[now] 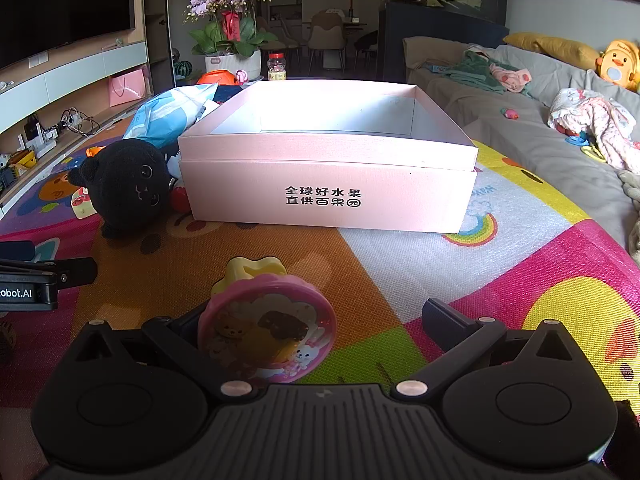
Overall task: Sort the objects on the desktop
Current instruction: 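Grasp the yellow cup toy with pink lid with the right gripper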
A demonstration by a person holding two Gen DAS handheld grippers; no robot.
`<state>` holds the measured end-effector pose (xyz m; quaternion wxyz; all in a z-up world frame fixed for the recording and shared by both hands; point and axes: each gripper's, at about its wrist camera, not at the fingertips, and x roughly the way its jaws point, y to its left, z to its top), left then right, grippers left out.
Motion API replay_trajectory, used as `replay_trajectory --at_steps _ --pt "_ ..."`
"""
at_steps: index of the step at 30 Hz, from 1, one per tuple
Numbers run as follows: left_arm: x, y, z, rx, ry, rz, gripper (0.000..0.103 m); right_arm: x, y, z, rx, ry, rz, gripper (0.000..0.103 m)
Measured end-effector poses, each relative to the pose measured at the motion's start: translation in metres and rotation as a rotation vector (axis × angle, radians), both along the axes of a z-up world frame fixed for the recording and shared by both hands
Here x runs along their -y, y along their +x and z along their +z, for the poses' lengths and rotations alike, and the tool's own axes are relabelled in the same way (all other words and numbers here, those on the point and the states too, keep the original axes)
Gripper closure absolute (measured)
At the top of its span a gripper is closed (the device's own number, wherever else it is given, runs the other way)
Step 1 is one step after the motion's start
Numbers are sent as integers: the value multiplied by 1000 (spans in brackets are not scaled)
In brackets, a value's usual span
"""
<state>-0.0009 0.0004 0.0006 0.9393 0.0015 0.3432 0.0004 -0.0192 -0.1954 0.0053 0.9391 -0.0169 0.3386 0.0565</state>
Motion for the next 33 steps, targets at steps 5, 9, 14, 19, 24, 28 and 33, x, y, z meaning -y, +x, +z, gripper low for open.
replay_trajectory --at_steps 5,9,14,19,24,28,33 --pt "0 0 0 0 0 0 0 0 0 0 0 0 0 0" --pt "0 0 0 0 0 0 0 0 0 0 0 0 0 0" --pt "0 0 0 0 0 0 0 0 0 0 0 0 0 0" --pt "0 0 0 0 0 0 0 -1 0 0 0 0 0 0" --pt "0 0 0 0 0 0 0 0 0 0 0 -1 0 0" --pt "0 0 0 -1 0 -1 0 -2 2 0 -20 3 -11 0" --pt "3 1 1 -23 4 -11 0 -3 12 5 -97 -12 -9 0"
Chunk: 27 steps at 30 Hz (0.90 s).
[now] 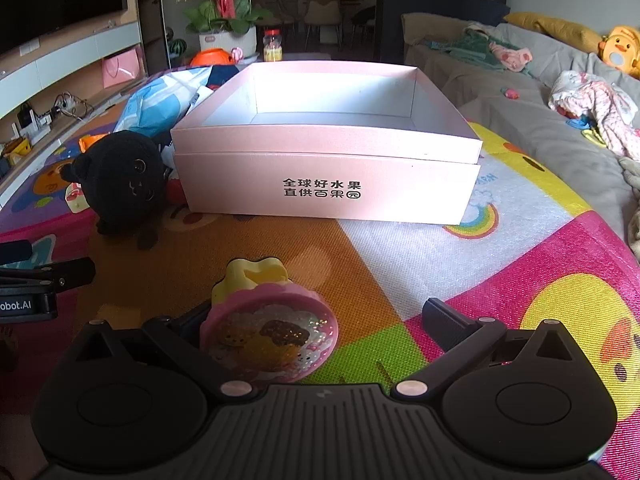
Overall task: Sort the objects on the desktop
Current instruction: 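Grasp the yellow cup toy with pink lid with the right gripper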
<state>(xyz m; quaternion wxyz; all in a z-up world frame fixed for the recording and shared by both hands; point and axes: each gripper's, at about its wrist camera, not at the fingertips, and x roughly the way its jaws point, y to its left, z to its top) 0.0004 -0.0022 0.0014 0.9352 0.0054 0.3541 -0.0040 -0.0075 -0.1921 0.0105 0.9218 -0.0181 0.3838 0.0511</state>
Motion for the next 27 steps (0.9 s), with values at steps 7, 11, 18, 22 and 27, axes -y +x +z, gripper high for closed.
replay_trajectory --at_steps 7,11,18,22,27 --pt "-4 2 1 -22 -9 -9 0 -2 -4 -1 6 -4 -23 0" --pt "-5 -1 0 -5 -20 -3 0 -2 -4 0 7 -8 -15 0" --pt "-3 0 1 -4 -13 -1 0 5 -36 22 101 3 165 0" --pt "-3 0 1 -4 -13 -1 0 4 -59 29 152 -28 217 1" --pt "-3 0 1 -4 -13 -1 0 -10 -51 17 100 -39 250 18"
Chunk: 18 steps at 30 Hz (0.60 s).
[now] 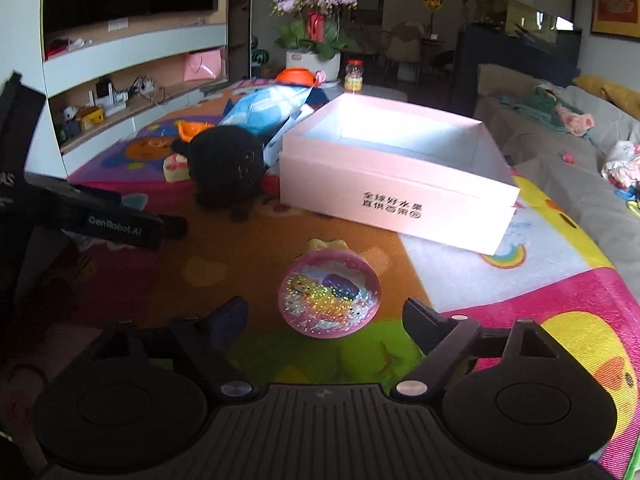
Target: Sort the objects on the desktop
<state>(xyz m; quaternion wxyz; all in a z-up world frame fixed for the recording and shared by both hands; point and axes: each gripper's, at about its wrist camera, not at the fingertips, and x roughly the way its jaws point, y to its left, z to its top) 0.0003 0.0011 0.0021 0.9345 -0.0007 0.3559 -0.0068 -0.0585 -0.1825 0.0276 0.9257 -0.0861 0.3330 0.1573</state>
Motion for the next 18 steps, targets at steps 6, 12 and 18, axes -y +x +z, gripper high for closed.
replay_trajectory --at_steps 6,12,18 --pt "0 0 0 0 0 0 0 7 13 5 -5 34 -55 47" --pt "0 0 0 0 0 0 0 -6 18 16 48 -7 -31 49" --pt "0 0 0 1 -4 0 0 -8 15 9 47 -13 -23 53"
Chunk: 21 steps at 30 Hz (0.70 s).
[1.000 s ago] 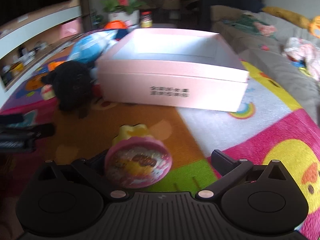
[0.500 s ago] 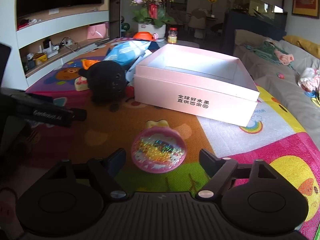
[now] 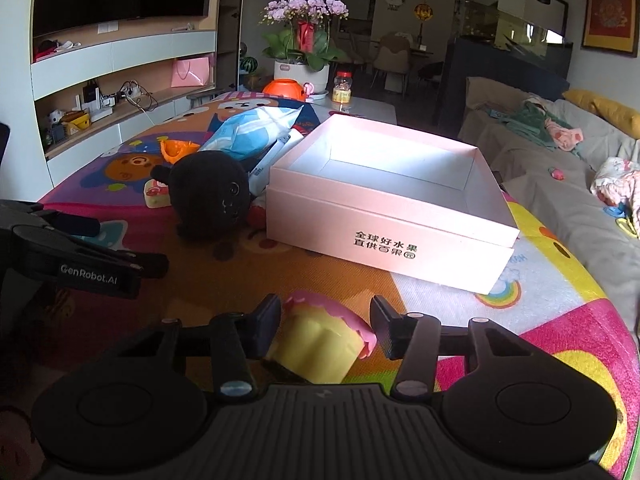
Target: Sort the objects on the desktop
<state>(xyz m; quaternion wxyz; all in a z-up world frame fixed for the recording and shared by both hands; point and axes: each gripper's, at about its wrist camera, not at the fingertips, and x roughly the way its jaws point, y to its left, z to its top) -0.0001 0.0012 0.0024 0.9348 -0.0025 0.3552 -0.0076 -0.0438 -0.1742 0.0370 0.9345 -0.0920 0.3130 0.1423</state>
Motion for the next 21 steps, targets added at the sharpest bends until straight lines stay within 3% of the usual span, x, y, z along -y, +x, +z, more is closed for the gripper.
replay_trajectory --at_steps 5,11,15,21 --pt "0 0 0 0 -1 0 0 9 -18 0 -13 8 8 50" --pt "0 0 0 0 -1 0 0 17 -28 -12 -69 11 -4 38" --pt "0 0 0 0 0 0 0 20 -18 -8 -80 58 -31 24" --pt "0 0 0 0 -1 0 0 17 -4 10 -115 65 8 24"
